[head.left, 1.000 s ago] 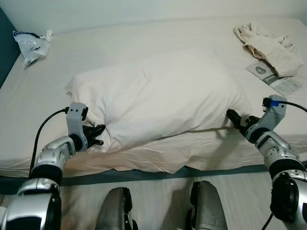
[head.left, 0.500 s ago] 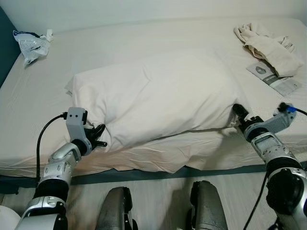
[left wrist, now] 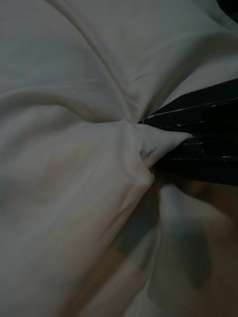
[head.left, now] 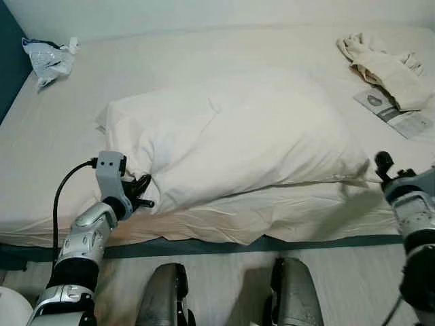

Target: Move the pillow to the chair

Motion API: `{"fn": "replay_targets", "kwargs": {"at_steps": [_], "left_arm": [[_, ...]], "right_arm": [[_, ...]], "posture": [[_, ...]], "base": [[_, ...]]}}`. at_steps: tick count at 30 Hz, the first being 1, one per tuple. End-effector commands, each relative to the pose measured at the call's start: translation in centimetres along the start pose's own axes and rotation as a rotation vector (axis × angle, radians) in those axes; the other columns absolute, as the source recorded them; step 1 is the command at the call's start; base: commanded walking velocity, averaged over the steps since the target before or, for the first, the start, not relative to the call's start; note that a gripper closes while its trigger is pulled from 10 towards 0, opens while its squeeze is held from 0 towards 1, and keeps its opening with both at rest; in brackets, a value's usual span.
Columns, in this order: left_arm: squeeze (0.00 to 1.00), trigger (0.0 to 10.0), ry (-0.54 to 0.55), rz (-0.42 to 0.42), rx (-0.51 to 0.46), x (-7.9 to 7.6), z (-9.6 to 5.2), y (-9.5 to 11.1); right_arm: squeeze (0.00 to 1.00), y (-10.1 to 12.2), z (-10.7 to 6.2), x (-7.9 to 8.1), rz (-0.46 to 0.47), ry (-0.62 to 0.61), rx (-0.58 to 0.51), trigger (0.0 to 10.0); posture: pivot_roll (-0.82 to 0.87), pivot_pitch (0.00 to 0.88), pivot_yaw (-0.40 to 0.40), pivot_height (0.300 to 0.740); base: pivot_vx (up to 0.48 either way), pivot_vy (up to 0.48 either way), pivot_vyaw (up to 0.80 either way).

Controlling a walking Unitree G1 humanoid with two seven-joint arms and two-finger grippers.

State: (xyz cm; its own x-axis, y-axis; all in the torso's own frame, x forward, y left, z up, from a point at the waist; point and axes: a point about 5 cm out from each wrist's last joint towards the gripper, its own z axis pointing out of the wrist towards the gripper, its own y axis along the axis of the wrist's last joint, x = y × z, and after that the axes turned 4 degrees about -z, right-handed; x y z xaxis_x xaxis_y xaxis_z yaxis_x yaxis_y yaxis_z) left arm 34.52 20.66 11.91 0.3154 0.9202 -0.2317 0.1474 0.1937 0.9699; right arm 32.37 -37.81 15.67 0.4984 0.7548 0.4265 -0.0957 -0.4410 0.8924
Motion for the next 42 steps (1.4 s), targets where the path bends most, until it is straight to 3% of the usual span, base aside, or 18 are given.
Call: {"fn": "replay_targets", "kwargs": {"at_steps": [1, 4, 8, 13, 15, 20, 21, 22, 23, 24, 26, 34, 35, 36, 37, 40, 41, 42], "left_arm": [[0.0, 0.0, 0.022, 0.0, 0.035, 0.7, -0.5, -0.5], [0.0, 0.0, 0.025, 0.012, 0.036, 0.8, -0.6, -0.3], [0.0, 0.0, 0.028, 0.018, 0.022, 0.8, -0.9, 0.3], [0.0, 0.0, 0.053, 0.026, 0.036, 0.8, -1.1, -0.2], [0.0, 2.7, 0.065, 0.033, 0.045, 0.7, -1.1, -0.5], [0.0, 3.1, 0.041, 0.034, 0.053, -0.2, -0.7, -1.0], [0.0, 4.7, 0.036, 0.034, 0.057, -0.5, -0.6, -1.1], [0.0, 4.7, 0.036, 0.034, 0.057, -0.5, -0.6, -1.1], [0.0, 6.9, 0.033, 0.036, 0.062, -0.6, -0.6, -1.2], [0.0, 6.9, 0.033, 0.036, 0.062, -0.6, -0.6, -1.2], [0.0, 10.0, 0.03, 0.039, 0.071, -0.8, -0.6, -1.3], [0.0, 10.0, 0.029, 0.057, 0.075, -0.6, -1.0, -1.1], [0.0, 9.1, 0.029, 0.059, 0.076, -0.5, -1.0, -1.0], [0.0, 7.0, 0.027, 0.057, 0.075, -0.4, -1.1, -1.0], [0.0, 2.8, 0.024, 0.055, 0.075, -0.4, -1.2, -0.9], [0.0, 2.8, 0.024, 0.056, 0.075, -0.4, -1.3, -0.9], [0.0, 0.0, 0.02, 0.055, 0.074, -0.3, -1.4, -0.9], [0.0, 0.0, 0.02, 0.055, 0.074, -0.3, -1.4, -0.9]], "right_arm": [[0.0, -1.4, -0.3, -0.9, -0.027, -0.023, 0.069, 10.0], [0.0, -2.3, -0.4, -0.6, -0.027, 0.002, 0.109, 10.0], [0.0, -3.1, -0.4, 0.7, 0.095, 0.061, 0.106, 10.0], [0.0, -3.2, -0.2, 2.5, 0.04, 0.154, 0.085, 10.0], [0.0, -3.5, -0.2, 3.2, -0.008, 0.2, 0.096, 10.0], [0.0, -3.3, -0.1, 4.3, -0.014, 0.266, 0.088, 10.0], [0.0, -3.2, -0.1, 4.3, -0.011, 0.265, 0.085, 10.0], [0.0, -3.2, -0.1, 4.3, -0.011, 0.265, 0.085, 10.0], [0.0, -3.0, -0.1, 4.2, -0.007, 0.259, 0.077, 10.0], [0.0, -3.0, -0.1, 4.2, -0.007, 0.259, 0.077, 10.0], [0.0, -2.8, 0.0, 4.0, -0.011, 0.246, 0.068, 10.0], [0.0, -2.2, 0.0, 2.6, 0.033, 0.169, 0.038, 10.0], [0.0, -2.1, 0.0, 2.5, 0.052, 0.157, 0.035, 10.0], [0.0, -2.0, 0.0, 2.2, 0.103, 0.139, 0.027, 10.0], [0.0, -2.0, 0.0, 2.1, 0.145, 0.126, 0.022, 10.0], [0.0, -1.9, 0.0, 2.0, 0.183, 0.12, 0.017, 10.0], [0.0, -1.8, 0.0, 2.0, 0.24, 0.116, 0.007, 10.0], [0.0, -1.8, 0.0, 2.0, 0.24, 0.116, 0.007, 10.0]], "posture": [[0.07, 0.329, 0.065, 0.586], [0.09, 0.339, 0.071, 0.586], [0.11, 0.351, 0.081, 0.586], [0.1, 0.342, 0.079, 0.586], [0.09, 0.337, 0.079, 0.586], [0.09, 0.338, 0.086, 0.571], [0.09, 0.338, 0.089, 0.566], [0.09, 0.338, 0.089, 0.566], [0.09, 0.339, 0.091, 0.566], [0.09, 0.339, 0.091, 0.566], [0.1, 0.344, 0.097, 0.566], [0.13, 0.352, 0.104, 0.566], [0.13, 0.354, 0.105, 0.566], [0.14, 0.355, 0.105, 0.566], [0.14, 0.355, 0.106, 0.566], [0.14, 0.354, 0.107, 0.566], [0.15, 0.354, 0.109, 0.566], [0.15, 0.354, 0.109, 0.566]], "base": [[0.0, 0.0, 0.0], [0.0, 0.0, 0.0], [0.0, 0.0, 0.0], [0.0, 0.0, 0.0], [0.0, 0.0, 0.0], [0.0, 0.0, 0.0], [0.0, 0.0, 0.0], [0.0, 0.0, 0.0], [0.0, 0.0, 0.0], [0.0, 0.0, 0.0], [0.0, 0.0, 0.0], [0.0, 0.0, 0.0], [0.0, 0.0, 0.0], [0.0, 0.0, 0.0], [0.0, 0.0, 0.0], [0.0, 0.0, 0.0], [0.0, 0.0, 0.0], [0.0, 0.0, 0.0]]}}
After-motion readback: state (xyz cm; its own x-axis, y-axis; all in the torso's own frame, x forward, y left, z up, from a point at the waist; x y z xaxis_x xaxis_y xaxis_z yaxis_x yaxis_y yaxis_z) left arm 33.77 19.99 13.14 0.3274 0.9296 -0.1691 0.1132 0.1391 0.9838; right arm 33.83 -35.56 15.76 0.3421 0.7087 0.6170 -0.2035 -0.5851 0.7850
